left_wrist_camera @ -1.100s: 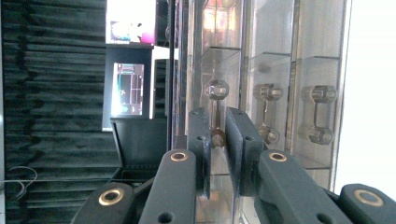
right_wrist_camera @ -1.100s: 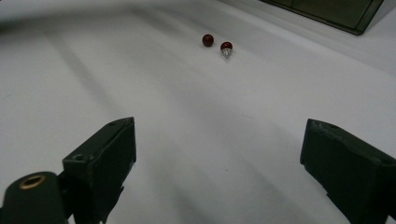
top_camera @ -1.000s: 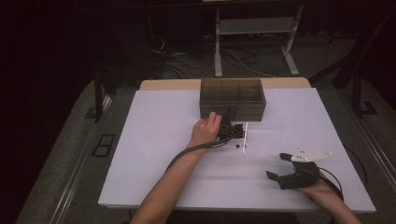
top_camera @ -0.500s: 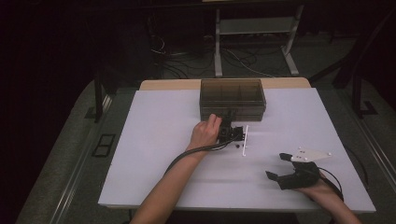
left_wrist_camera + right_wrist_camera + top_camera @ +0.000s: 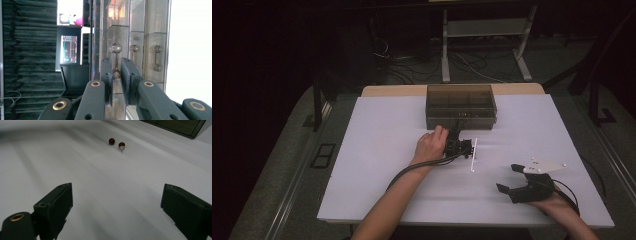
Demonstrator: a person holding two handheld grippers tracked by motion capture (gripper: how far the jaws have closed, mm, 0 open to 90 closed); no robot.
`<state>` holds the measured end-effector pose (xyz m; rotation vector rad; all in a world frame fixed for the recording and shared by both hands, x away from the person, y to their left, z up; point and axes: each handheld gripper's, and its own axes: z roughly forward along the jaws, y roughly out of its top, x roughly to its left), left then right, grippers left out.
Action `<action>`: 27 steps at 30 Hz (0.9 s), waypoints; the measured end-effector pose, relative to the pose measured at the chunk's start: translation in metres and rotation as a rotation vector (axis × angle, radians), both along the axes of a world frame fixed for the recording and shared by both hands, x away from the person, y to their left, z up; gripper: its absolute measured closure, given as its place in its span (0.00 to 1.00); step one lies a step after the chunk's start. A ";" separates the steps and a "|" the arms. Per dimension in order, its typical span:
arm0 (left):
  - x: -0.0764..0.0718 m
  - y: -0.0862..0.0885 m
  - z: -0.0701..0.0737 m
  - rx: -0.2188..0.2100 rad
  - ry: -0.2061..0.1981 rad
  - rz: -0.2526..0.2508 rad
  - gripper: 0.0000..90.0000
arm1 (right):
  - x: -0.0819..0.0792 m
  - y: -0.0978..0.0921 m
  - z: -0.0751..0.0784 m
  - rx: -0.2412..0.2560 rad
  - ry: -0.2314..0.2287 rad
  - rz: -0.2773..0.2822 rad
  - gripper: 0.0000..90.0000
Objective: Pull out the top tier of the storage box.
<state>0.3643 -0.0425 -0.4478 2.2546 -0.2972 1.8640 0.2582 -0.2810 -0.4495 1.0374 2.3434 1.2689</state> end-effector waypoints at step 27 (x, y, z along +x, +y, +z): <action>-0.016 0.004 -0.001 -0.011 -0.001 -0.024 0.76 | 0.000 0.001 -0.001 -0.003 0.006 0.001 0.11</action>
